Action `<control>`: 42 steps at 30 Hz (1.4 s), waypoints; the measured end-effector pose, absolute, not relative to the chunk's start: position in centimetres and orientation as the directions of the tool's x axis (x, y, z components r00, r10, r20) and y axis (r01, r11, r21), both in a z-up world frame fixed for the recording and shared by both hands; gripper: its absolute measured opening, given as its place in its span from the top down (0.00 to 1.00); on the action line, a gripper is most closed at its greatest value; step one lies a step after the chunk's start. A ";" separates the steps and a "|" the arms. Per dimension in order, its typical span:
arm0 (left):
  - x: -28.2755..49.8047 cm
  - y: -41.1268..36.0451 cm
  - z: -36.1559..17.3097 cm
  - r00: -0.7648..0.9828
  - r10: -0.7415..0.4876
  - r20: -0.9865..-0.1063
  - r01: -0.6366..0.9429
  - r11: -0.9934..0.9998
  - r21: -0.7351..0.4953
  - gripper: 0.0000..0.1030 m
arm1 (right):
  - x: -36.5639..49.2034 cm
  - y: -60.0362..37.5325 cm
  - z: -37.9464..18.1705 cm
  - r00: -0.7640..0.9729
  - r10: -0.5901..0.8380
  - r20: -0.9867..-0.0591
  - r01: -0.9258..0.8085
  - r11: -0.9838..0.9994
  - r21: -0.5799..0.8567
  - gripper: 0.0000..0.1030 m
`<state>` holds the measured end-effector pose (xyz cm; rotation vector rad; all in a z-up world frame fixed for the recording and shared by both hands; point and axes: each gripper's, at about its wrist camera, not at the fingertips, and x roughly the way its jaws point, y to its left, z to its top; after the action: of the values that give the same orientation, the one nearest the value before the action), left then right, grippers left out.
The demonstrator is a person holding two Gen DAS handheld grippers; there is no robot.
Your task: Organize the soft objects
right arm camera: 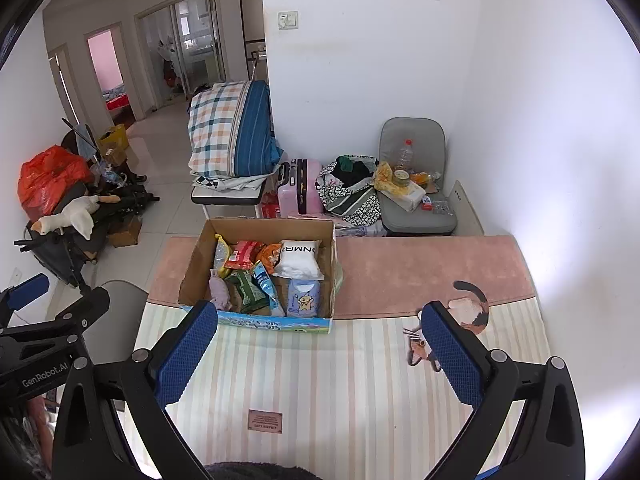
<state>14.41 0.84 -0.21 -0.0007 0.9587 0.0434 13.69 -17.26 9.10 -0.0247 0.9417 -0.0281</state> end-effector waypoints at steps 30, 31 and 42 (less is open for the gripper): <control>13.7 0.1 0.3 0.581 0.012 -0.814 -0.020 1.000 0.000 0.01 | 13.5 -17.1 9.5 0.599 -0.045 -0.800 0.017 0.999 -0.044 0.00; 13.6 0.1 0.4 0.581 0.011 -0.813 -0.020 1.000 0.000 0.01 | 13.5 -17.0 9.5 0.599 -0.046 -0.799 0.015 0.999 -0.046 0.00; 13.5 0.1 0.4 0.580 0.011 -0.814 -0.020 1.000 -0.001 0.01 | 13.4 -17.2 9.7 0.599 -0.042 -0.800 0.011 0.999 -0.044 0.00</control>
<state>13.55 0.12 0.35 -0.0100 0.9516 0.0179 13.36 -17.15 9.70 -0.0354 0.9287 -0.0305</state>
